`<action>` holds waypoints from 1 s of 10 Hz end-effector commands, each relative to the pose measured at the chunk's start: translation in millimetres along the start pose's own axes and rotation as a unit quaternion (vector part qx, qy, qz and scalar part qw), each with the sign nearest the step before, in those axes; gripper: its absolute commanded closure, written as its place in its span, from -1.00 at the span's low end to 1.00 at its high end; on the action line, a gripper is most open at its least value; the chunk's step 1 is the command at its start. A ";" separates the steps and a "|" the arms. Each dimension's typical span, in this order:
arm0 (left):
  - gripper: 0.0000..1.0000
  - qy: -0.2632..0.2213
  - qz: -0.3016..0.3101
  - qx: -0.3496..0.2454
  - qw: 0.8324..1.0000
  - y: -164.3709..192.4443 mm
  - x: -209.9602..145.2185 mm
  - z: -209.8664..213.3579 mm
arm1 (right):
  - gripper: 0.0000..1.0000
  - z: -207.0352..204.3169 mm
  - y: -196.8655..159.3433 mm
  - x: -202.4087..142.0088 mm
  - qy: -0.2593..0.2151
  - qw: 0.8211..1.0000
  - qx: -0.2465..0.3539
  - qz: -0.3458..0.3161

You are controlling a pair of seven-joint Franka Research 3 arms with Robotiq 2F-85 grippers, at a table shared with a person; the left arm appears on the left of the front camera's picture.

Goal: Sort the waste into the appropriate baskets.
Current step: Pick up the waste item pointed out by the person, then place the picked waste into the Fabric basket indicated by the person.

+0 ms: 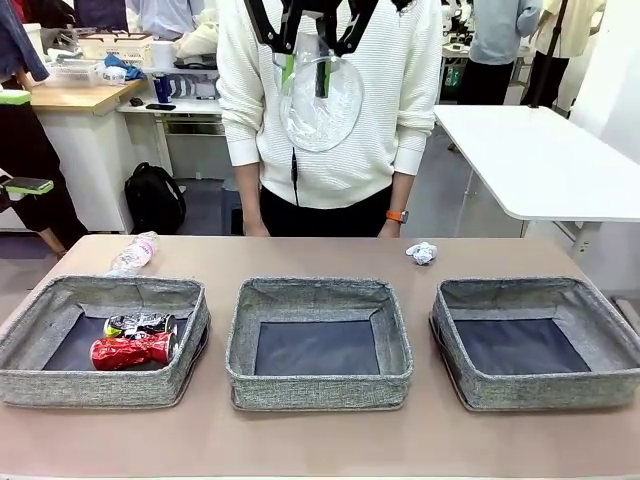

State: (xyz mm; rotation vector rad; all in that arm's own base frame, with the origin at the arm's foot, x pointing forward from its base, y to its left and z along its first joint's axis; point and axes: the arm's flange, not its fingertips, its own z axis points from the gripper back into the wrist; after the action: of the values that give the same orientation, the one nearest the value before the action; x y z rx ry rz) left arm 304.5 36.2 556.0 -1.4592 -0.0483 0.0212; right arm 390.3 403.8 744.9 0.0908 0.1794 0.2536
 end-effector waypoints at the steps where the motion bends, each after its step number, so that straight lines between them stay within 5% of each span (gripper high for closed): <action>1: -1.00 0.002 -0.010 -0.011 1.000 -0.6 -0.4 0.3 | 0.30 2.6 0.1 -2.4 -0.003 1.000 0.002 0.003; 10: -1.00 0.002 -0.010 -0.011 1.000 -0.6 -0.4 0.3 | 0.30 2.6 0.1 -2.4 -0.003 1.000 0.002 0.003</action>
State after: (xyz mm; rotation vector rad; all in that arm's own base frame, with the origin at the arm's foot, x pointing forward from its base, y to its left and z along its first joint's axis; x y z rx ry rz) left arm 304.5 36.2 556.0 -1.4592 -0.0483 0.0212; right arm 390.3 403.8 744.9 0.0908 0.1794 0.2536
